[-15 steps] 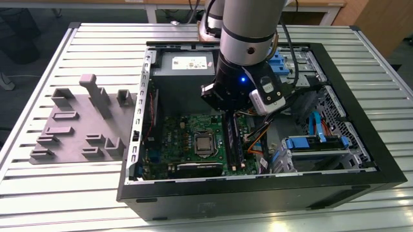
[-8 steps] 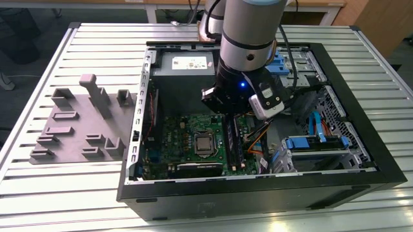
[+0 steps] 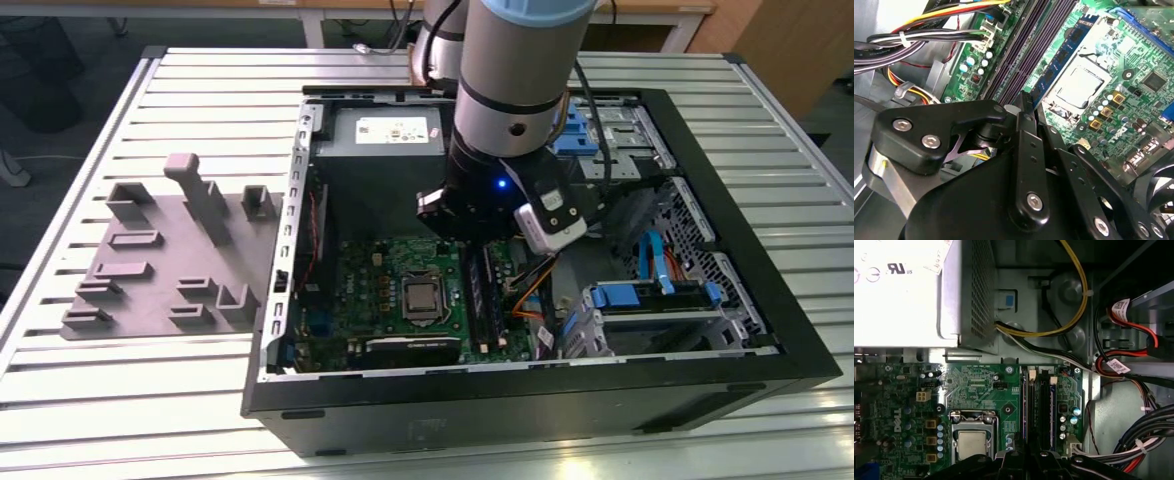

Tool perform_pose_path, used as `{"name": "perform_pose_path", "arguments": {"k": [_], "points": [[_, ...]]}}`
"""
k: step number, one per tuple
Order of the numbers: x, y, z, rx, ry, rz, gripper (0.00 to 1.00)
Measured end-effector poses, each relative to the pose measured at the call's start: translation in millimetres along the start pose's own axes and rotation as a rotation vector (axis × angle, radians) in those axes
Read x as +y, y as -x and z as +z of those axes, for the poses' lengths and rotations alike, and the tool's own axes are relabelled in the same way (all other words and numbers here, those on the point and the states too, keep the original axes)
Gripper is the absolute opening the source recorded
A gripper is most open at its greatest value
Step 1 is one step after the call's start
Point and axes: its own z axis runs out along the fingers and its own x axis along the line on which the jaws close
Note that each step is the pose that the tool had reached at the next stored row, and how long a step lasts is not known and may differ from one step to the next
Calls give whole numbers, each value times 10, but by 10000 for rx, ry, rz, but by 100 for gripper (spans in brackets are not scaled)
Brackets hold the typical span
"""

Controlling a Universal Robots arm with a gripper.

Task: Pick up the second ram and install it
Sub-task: 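Insert the second ram into the second slot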

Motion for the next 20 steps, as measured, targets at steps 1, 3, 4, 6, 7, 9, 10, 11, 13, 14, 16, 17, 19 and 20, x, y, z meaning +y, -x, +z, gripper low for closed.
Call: {"name": "perform_pose_path", "arguments": {"k": [1,3,4,6,7,9,10,11,13,14,16,17,19,20], "points": [[-8,1,5,-1,1,-1,14],[-23,1,20,-1,3,0,14],[-27,1,32,-1,5,1,14],[-34,3,55,-1,2,1,14],[-36,4,67,-1,3,3,14],[-40,6,94,-1,4,9,14],[-42,8,108,-1,2,13,14],[-43,10,124,-1,2,20,14],[-44,12,154,-1,3,59,14],[-45,14,167,-1,4,80,14],[-55,17,183,0,1,121,14],[-63,19,189,0,2,139,14],[-81,24,198,0,4,169,14],[-88,26,201,1,4,181,14]]}}
